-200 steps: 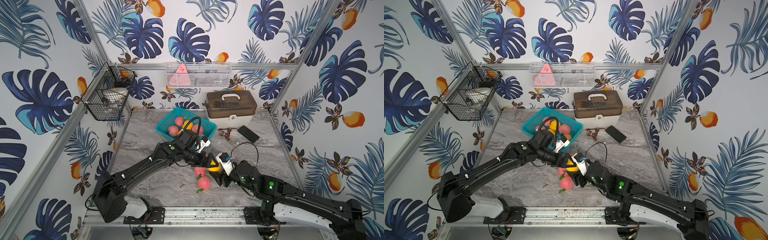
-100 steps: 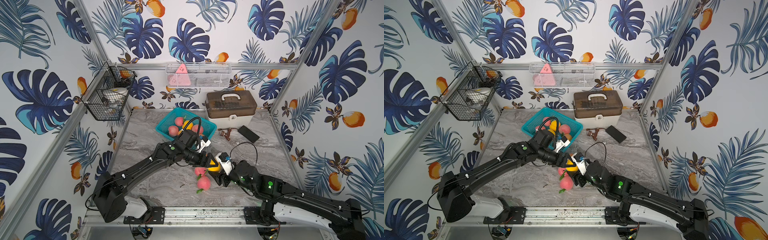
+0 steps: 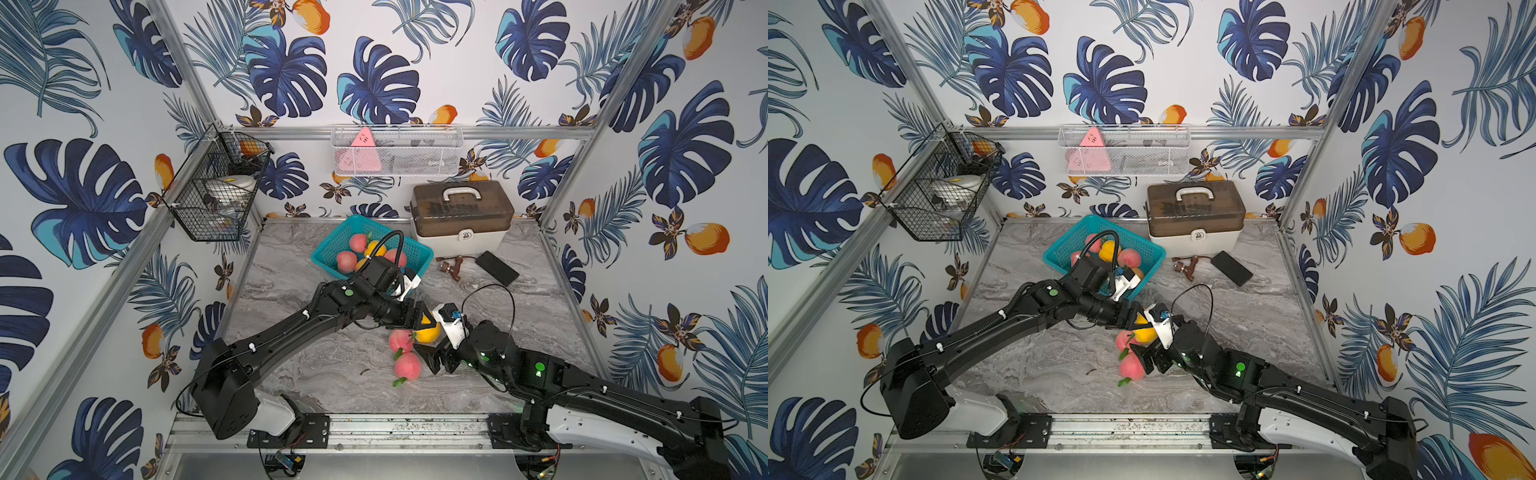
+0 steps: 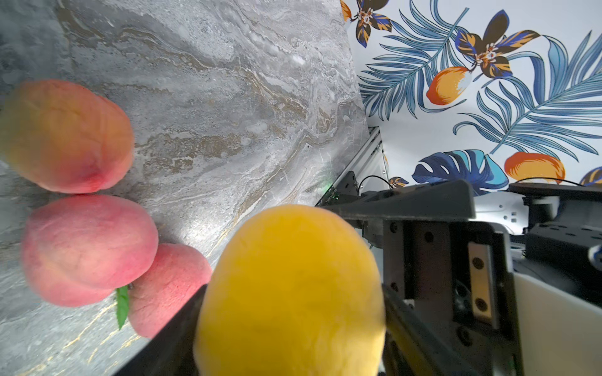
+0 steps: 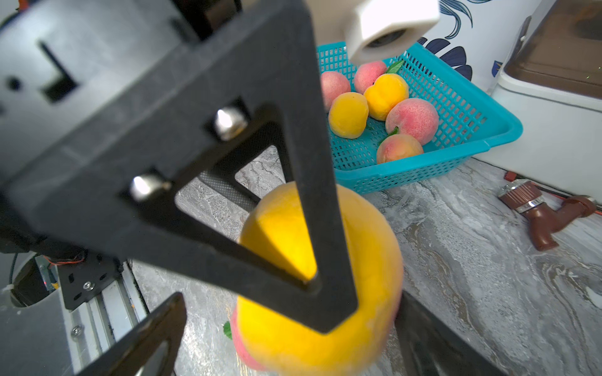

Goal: Put the peaches into the basket
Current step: Place the peach in the basket.

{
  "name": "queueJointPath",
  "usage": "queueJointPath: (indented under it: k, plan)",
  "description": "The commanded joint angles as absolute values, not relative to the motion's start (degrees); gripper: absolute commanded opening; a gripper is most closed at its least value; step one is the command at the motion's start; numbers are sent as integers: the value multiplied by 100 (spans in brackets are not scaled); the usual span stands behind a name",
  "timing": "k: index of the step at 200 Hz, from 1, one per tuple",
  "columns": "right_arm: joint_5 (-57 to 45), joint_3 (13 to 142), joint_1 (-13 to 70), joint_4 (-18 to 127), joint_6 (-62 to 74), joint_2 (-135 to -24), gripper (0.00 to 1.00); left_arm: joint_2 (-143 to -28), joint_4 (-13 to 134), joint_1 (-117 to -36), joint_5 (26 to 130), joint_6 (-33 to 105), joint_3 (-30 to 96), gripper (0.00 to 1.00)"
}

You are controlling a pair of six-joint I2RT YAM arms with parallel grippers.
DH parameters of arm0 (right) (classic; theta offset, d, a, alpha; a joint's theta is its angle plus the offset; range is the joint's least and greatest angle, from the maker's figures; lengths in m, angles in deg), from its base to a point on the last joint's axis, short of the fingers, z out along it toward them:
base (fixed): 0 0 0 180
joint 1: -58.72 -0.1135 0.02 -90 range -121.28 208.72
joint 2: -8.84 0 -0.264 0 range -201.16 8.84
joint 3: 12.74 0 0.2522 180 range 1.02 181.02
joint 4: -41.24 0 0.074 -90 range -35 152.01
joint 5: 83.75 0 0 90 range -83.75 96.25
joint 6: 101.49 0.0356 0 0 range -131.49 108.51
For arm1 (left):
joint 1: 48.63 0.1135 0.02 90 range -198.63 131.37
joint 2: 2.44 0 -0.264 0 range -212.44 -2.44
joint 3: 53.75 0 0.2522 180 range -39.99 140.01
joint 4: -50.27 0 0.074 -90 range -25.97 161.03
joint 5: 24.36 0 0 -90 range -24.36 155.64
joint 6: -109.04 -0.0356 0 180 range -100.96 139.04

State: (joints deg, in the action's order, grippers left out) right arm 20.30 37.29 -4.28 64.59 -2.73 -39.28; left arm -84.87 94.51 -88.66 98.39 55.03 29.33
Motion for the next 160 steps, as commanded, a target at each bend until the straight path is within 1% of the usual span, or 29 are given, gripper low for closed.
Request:
queueJointPath:
  k: [1, 41, 73, 160]
  plan:
    - [1960, 3782, -341, 6308, -60, -3879, 100, -8540, 9776, -8807, 9279, 5252, 3163, 73]
    - [2214, 4168, -59, 6932, 224, -4047, 100, -8757, 9960, -8529, 9079, 5098, 3522, 72]
    - [2026, 4333, 239, 7143, 341, -4038, 100, -9050, 10385, -8279, 8736, 4706, 4013, 72]
    - [1278, 4591, 986, 7360, 328, -4409, 100, -10037, 10969, -8082, 6983, 3920, 5312, 72]
